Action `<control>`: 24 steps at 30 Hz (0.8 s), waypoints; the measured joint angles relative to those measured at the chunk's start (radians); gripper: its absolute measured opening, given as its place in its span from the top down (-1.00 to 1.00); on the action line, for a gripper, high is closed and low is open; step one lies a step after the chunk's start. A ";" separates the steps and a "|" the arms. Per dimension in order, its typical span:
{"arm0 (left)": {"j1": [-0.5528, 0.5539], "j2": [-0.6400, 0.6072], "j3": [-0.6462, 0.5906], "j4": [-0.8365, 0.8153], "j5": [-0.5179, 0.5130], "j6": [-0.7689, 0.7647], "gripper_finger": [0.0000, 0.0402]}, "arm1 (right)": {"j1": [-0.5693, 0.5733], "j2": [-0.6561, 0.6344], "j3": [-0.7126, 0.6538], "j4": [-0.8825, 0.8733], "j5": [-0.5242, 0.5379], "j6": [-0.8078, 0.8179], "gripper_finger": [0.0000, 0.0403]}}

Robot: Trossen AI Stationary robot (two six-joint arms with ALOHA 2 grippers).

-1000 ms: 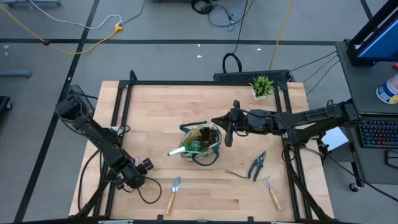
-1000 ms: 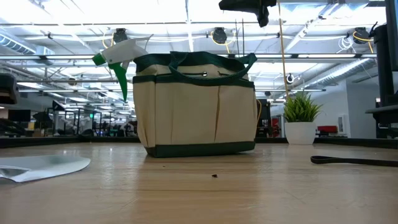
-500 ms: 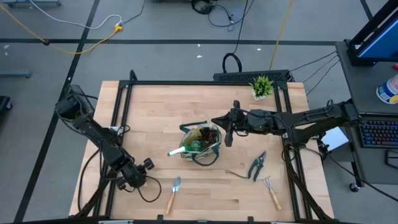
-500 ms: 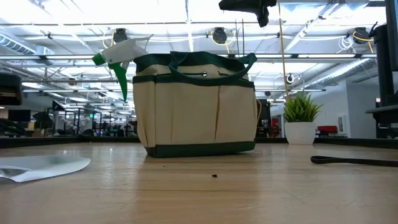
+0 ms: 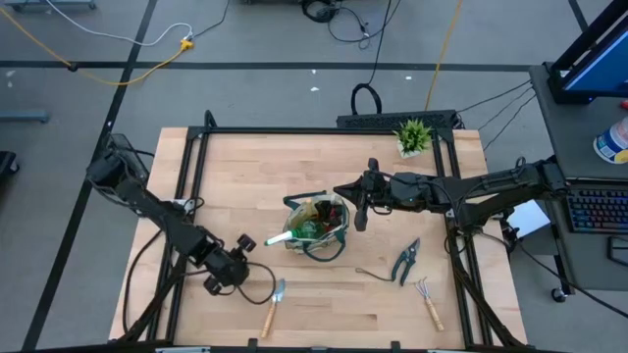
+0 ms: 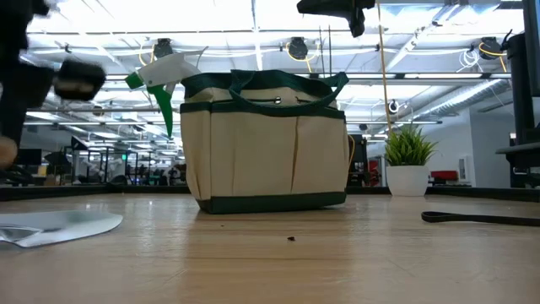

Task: Pick & Place Garden tools in Gardening bag
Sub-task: Put the left hand rake into the gardening bag

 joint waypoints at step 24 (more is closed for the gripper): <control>0.111 -0.003 0.534 -0.068 0.073 -0.231 0.66 | 0.000 0.000 0.000 0.006 0.000 -0.102 1.00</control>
